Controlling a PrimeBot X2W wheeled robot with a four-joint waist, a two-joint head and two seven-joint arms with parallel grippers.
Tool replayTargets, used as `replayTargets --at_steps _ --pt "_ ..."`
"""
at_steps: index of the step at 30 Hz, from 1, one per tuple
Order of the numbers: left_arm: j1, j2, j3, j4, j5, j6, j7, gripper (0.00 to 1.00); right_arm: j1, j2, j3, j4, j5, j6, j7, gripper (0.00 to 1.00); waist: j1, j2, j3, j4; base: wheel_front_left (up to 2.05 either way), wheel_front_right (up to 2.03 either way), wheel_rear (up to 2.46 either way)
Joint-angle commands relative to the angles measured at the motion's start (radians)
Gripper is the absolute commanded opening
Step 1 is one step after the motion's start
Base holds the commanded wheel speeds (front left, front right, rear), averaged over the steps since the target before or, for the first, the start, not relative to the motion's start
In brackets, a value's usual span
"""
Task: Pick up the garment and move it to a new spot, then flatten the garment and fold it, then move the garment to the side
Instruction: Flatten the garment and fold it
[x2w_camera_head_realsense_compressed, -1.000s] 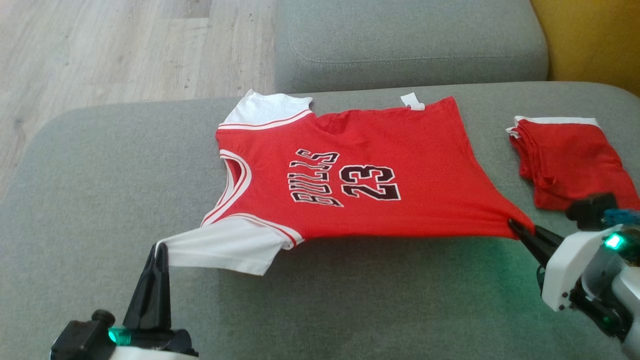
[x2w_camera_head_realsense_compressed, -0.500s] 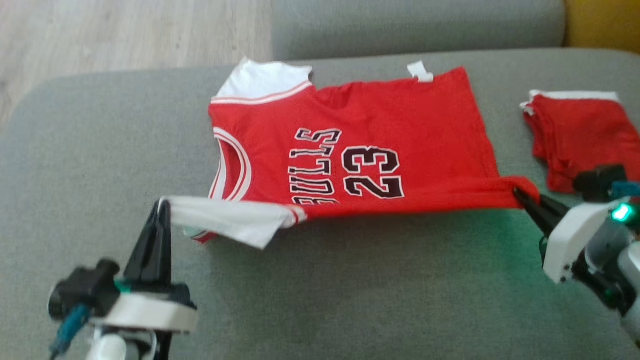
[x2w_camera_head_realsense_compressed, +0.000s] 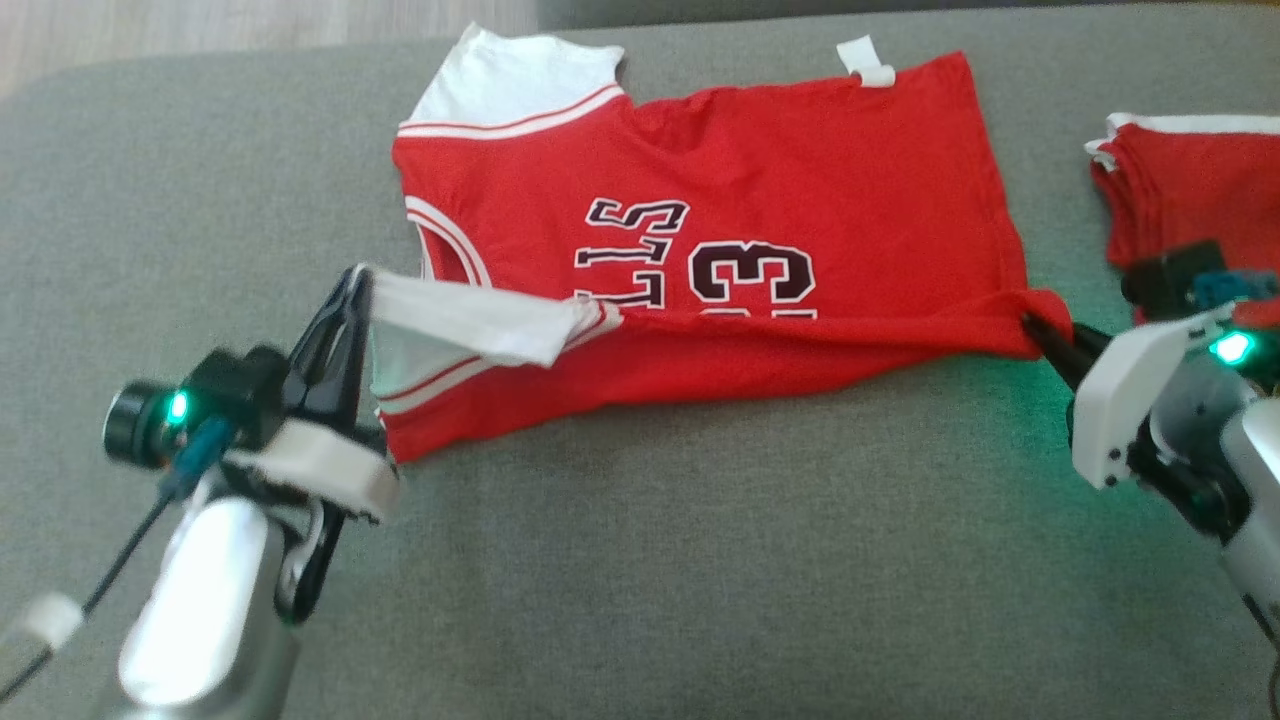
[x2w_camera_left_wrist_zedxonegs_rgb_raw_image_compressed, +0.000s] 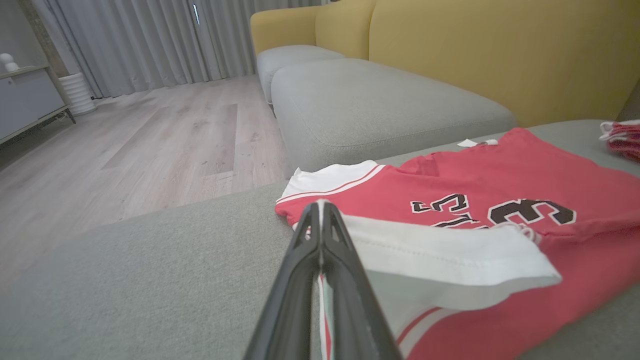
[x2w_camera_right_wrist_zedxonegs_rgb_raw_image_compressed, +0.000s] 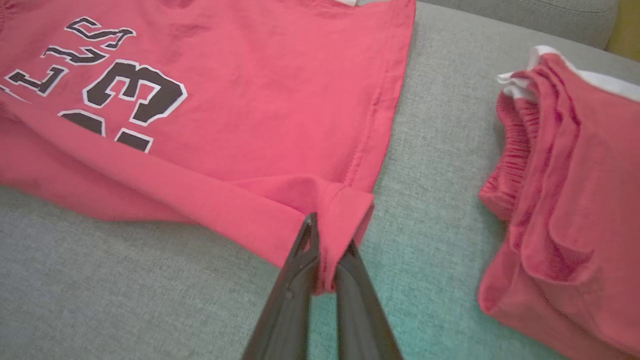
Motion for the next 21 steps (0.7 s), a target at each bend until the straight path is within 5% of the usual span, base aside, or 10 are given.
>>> replayTargets --at_steps 1,9,10,11,12,13,21 --pt "-0.088 0.042 0.015 0.011 0.022 -0.011 0.000 0.00 -0.044 -0.008 0.009 -0.013 -0.003 -0.001 0.009 0.00 -0.0002 0.0000 0.018 0.000 0.00 0.00 0.00" --pt "-0.256 0.023 -0.038 0.186 0.054 -0.027 -0.029 0.00 -0.132 0.015 0.036 0.051 0.000 -0.001 0.016 0.00 -0.0002 0.0000 0.058 0.006 0.00 0.00 0.00" --pt "-0.279 0.016 -0.045 0.210 0.056 -0.028 -0.036 0.00 -0.146 0.018 0.034 0.065 -0.003 -0.001 0.007 0.14 -0.0002 0.0000 0.063 0.007 0.00 0.00 0.00" --pt "-0.301 0.009 -0.052 0.231 0.060 -0.030 -0.048 0.14 -0.160 0.021 0.025 0.081 -0.006 -0.001 -0.007 1.00 -0.0002 0.0000 0.066 0.008 0.00 0.00 0.00" --pt "-0.322 0.001 -0.055 0.253 0.060 -0.030 -0.062 0.89 -0.172 0.027 0.018 0.099 -0.009 -0.001 -0.018 1.00 -0.0002 0.0000 0.069 0.009 0.00 0.00 0.00" --pt "-0.340 -0.007 -0.055 0.274 0.058 -0.029 -0.074 1.00 -0.182 0.032 0.014 0.113 -0.011 -0.001 -0.029 1.00 -0.0002 0.0000 0.070 0.010 0.00 0.00 0.00" --pt "-0.392 -0.062 0.018 0.318 -0.002 0.024 -0.204 1.00 -0.222 0.073 -0.083 0.176 -0.041 -0.001 -0.254 1.00 -0.0002 0.0000 0.043 0.009 0.00 0.00 0.00"
